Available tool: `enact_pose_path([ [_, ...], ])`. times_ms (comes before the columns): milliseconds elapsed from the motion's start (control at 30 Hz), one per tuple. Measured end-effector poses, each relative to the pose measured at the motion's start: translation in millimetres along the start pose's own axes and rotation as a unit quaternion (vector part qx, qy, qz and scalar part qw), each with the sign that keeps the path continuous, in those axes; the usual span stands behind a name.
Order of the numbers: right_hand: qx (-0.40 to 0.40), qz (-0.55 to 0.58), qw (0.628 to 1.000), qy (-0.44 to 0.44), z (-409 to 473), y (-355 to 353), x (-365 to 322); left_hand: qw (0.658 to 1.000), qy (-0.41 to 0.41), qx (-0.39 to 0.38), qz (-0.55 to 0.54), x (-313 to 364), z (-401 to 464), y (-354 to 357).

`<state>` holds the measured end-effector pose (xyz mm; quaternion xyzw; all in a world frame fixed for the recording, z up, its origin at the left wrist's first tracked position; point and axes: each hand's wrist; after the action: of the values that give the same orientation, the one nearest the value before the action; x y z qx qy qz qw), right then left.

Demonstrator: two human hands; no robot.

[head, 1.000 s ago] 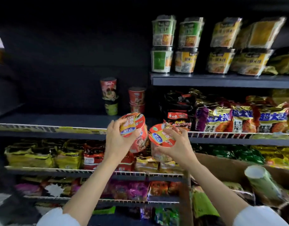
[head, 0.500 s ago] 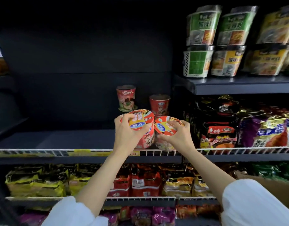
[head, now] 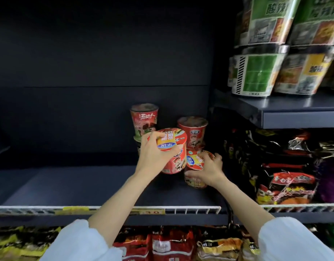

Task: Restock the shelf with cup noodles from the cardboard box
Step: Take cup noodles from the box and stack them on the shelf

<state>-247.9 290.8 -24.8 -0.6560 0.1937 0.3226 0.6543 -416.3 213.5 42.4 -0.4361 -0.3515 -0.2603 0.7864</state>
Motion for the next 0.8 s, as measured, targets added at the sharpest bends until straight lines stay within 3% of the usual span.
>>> enact_pose_path([
  [100, -0.002, -0.023, 0.998, -0.052, 2, -19, -6, 1.000, 0.007, -0.018, -0.017, 3, 16, 9],
  [167, 0.011, 0.039, 0.992, -0.118, 0, -36, -14, 0.999, 0.009, -0.030, -0.027, 10, 26, 15],
  [233, -0.032, 0.137, 0.979, -0.149, -1, -52, -25, 0.998, 0.013, -0.045, -0.029, 19, 34, 23],
  [300, -0.050, 0.187, 0.969, -0.154, 0, -59, -29, 0.998, 0.017, -0.061, -0.025, 29, 39, 31],
  [433, 0.021, 0.231, 0.963, -0.138, 8, -59, -18, 0.994, 0.025, -0.106, -0.004, 39, 44, 44],
  [600, 0.017, 0.257, 0.960, -0.108, 3, -49, 3, 0.982, 0.030, -0.182, 0.030, 34, 40, 54],
  [800, 0.003, 0.275, 0.958, -0.085, 0, -46, 8, 0.979, 0.043, -0.191, 0.057, 32, 32, 56],
])
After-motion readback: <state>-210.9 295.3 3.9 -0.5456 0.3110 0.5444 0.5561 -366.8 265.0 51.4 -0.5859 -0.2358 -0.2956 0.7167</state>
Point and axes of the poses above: each hand's wrist, its own z-axis towards the middle knuckle, its own y-axis out of the palm, x = y × z, and after that the axes turned 2 degrees about -y, right-handed
